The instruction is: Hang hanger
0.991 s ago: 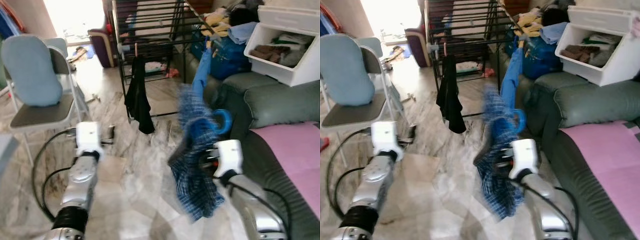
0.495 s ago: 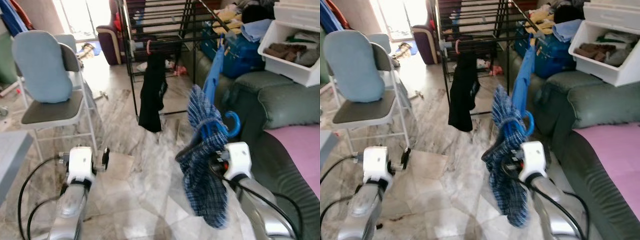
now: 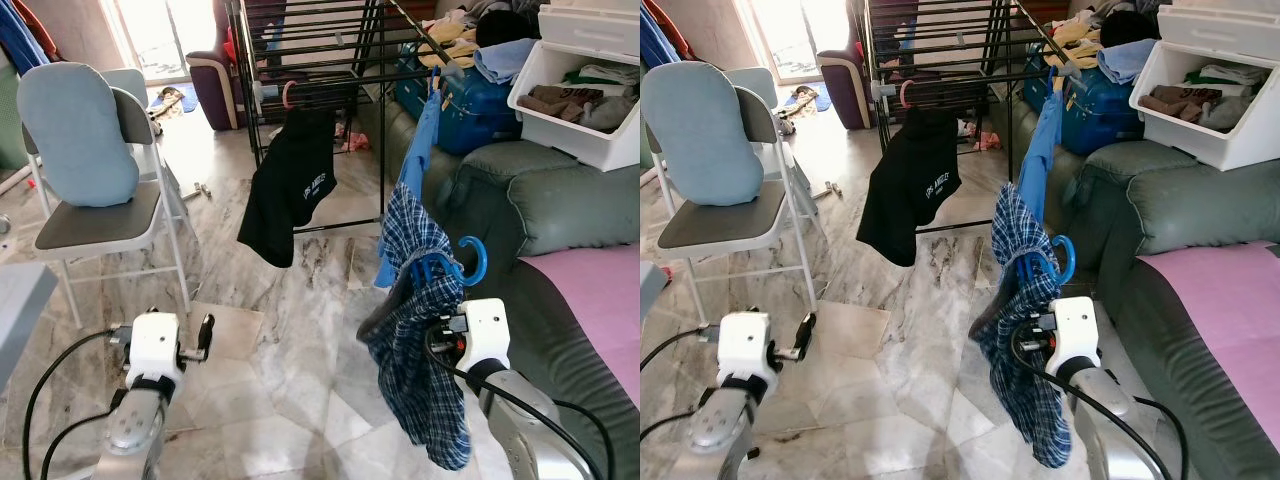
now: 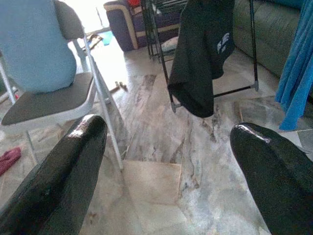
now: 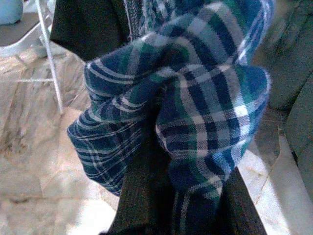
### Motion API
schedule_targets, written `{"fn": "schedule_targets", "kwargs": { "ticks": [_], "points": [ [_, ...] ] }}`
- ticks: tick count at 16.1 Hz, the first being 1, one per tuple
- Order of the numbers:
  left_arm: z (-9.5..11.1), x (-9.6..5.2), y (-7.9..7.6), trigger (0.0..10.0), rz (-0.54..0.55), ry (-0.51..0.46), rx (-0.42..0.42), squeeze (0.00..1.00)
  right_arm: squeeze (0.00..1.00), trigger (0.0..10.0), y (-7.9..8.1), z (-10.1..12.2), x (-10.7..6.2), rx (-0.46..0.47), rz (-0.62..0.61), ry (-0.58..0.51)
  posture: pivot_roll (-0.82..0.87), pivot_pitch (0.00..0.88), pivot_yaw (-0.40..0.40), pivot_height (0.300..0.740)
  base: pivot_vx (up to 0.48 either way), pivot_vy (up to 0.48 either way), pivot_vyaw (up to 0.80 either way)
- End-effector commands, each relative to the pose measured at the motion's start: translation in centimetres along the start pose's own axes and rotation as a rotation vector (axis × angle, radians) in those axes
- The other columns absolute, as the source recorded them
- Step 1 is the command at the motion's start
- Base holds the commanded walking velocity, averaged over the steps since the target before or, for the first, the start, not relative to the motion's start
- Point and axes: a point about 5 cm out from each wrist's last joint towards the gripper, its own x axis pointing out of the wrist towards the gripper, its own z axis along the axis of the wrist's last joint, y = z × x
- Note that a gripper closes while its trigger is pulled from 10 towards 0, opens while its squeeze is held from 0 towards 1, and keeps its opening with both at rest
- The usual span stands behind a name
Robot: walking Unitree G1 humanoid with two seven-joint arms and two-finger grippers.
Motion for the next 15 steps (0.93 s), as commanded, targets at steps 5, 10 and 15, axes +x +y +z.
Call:
{"fn": "schedule_targets", "kwargs": {
  "ticks": [5,10,15],
  "points": [
    [-1.8,-0.6,1.8,10.0,-0.049,0.059,0.081,0.00,0.00,10.0,-0.1,1.5,0.1,-0.018,-0.019,-0.080,-0.14,0.000,0.046,0.740,0.000,0.000,0.00],
    [-2.0,-0.6,1.3,10.0,-0.062,0.052,0.065,0.00,0.00,10.0,0.3,1.6,0.4,-0.031,0.006,-0.084,-0.14,0.000,0.034,0.740,0.000,0.000,0.48],
    [-1.9,-0.4,1.1,10.0,-0.069,0.043,0.064,0.00,0.00,10.0,0.2,1.7,0.5,-0.033,-0.004,-0.090,-0.14,0.000,0.037,0.740,0.000,0.000,0.62]
  ]
}}
